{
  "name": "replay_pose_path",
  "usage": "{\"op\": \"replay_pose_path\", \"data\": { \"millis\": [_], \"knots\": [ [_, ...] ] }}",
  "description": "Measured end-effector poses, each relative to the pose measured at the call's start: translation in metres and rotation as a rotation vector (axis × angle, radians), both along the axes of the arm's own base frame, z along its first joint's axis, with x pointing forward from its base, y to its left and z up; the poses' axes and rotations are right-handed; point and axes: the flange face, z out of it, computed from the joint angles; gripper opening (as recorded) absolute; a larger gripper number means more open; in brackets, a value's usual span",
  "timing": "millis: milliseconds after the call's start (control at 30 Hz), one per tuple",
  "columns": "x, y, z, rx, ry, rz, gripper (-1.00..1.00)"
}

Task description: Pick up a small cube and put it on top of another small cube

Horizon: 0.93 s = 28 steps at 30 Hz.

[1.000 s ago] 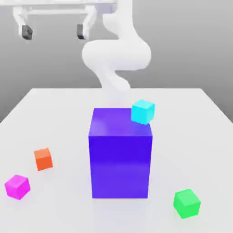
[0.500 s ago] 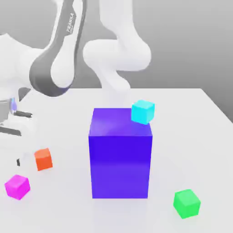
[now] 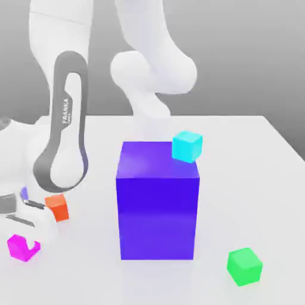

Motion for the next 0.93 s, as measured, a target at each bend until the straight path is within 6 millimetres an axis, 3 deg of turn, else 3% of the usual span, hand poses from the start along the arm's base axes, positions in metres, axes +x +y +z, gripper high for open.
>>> {"op": "replay_pose_path", "data": {
  "millis": [133, 167, 300, 467, 567, 667, 733, 800, 833, 933],
  "knots": [
    [0.001, 0.002, 0.045, 0.002, -0.001, 0.003, -1.00],
    [0.013, 0.018, 0.051, 0.006, -0.002, 0.033, -1.00],
    [0.068, 0.116, 0.063, 0.021, -0.004, 0.210, -1.00],
    [0.099, 0.239, 0.076, 0.028, -0.002, 0.414, -1.00],
    [0.099, 0.313, 0.084, 0.025, 0.000, 0.534, -1.00],
    [0.086, 0.396, 0.091, 0.017, 0.000, 0.677, -1.00],
    [0.076, 0.450, 0.083, 0.008, 0.000, 0.767, -1.00],
    [0.068, 0.482, 0.058, 0.002, 0.000, 0.819, -1.00],
    [0.066, 0.487, 0.047, 0.001, -0.001, 0.828, 1.00],
    [0.066, 0.487, 0.047, 0.001, -0.001, 0.828, 1.00]
  ]
}}
